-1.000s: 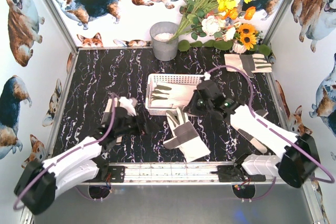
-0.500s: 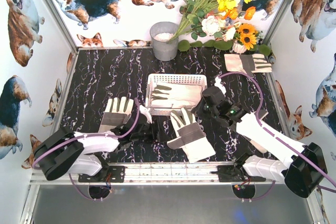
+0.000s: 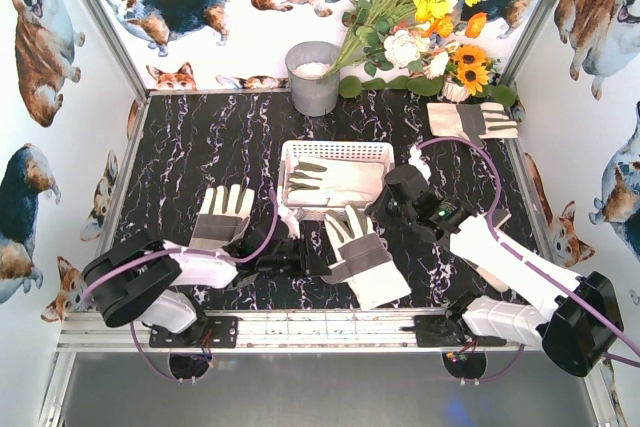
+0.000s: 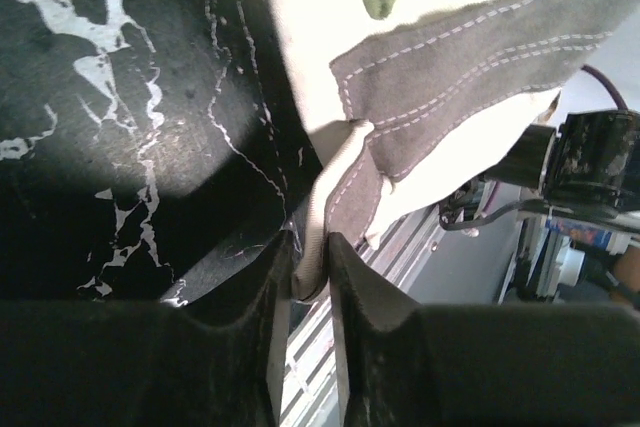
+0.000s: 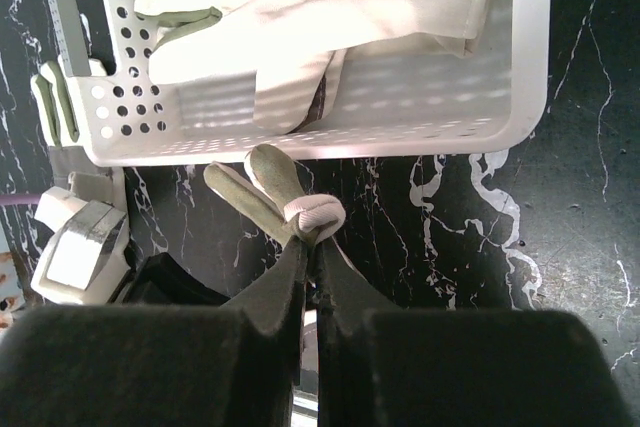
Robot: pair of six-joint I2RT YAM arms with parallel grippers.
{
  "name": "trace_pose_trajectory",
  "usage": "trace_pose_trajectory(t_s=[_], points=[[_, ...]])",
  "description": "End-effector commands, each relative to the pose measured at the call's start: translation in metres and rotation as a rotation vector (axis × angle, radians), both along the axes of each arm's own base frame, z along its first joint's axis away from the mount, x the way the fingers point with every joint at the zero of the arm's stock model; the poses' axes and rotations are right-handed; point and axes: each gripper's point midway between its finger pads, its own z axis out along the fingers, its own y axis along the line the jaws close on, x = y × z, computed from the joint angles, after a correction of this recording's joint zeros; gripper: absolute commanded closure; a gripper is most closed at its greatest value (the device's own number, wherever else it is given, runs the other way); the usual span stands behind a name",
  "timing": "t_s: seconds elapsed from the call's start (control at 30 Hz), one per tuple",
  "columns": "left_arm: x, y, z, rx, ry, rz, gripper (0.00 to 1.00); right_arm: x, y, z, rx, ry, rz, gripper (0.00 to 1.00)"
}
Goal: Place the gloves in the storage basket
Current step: Place the glove at the center of the board.
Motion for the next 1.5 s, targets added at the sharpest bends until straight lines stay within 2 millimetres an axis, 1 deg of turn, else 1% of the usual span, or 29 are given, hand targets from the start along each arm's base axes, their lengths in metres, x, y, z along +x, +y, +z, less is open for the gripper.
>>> trace_pose_trajectory(t_s=[0.0, 0.07, 0.13, 0.23, 0.27, 0.4, 0.47, 0.57, 0.67, 0.73, 0.83, 0.97, 1.17, 1.3, 1.47], points=[[-0.004, -0.008, 0.017, -0.082, 0.013, 0.0, 0.92, 0.008, -0.001, 0.017, -0.009, -0.056, -0.003, 1.0], [-0.005, 0.0, 0.015, -0.038, 0.036, 0.023, 1.0, 0.004, -0.001, 0.019, -0.023, -0.046, 0.027, 1.0], [-0.006, 0.012, 0.01, 0.042, 0.06, 0.057, 1.0, -0.002, 0.002, 0.019, -0.041, -0.031, 0.066, 1.0], [-0.01, 0.034, 0.005, 0.142, 0.104, 0.102, 1.0, -0.012, 0.011, 0.016, -0.072, -0.02, 0.14, 1.0], [-0.012, 0.04, 0.005, 0.158, 0.121, 0.116, 1.0, -0.015, 0.016, 0.008, -0.096, 0.003, 0.168, 1.0], [-0.017, 0.062, 0.005, 0.203, 0.174, 0.156, 1.0, -0.029, 0.034, -0.006, -0.108, 0.063, 0.255, 1.0], [-0.016, 0.07, 0.005, 0.22, 0.183, 0.174, 1.0, -0.033, 0.041, -0.014, -0.1, 0.091, 0.278, 1.0], [-0.009, 0.083, 0.002, 0.246, 0.187, 0.216, 1.0, -0.033, 0.046, -0.027, -0.11, 0.106, 0.29, 1.0], [0.004, 0.093, 0.002, 0.25, 0.172, 0.265, 1.0, -0.024, 0.044, -0.036, -0.146, 0.075, 0.277, 1.0], [0.016, 0.097, 0.003, 0.245, 0.152, 0.292, 1.0, -0.015, 0.039, -0.042, -0.187, 0.038, 0.261, 1.0], [0.028, 0.101, 0.004, 0.252, 0.134, 0.31, 1.0, 0.0, 0.032, -0.051, -0.251, -0.013, 0.228, 1.0], [0.04, 0.098, 0.007, 0.24, 0.114, 0.312, 1.0, 0.015, 0.03, -0.063, -0.331, -0.033, 0.22, 1.0], [0.046, 0.094, 0.003, 0.261, 0.109, 0.282, 1.0, 0.029, 0.028, -0.075, -0.412, -0.043, 0.212, 1.0], [0.049, 0.091, 0.001, 0.258, 0.108, 0.278, 1.0, 0.037, 0.027, -0.078, -0.442, -0.063, 0.202, 1.0], [0.049, 0.088, -0.001, 0.254, 0.124, 0.266, 1.0, 0.045, 0.023, -0.079, -0.489, -0.09, 0.2, 1.0]])
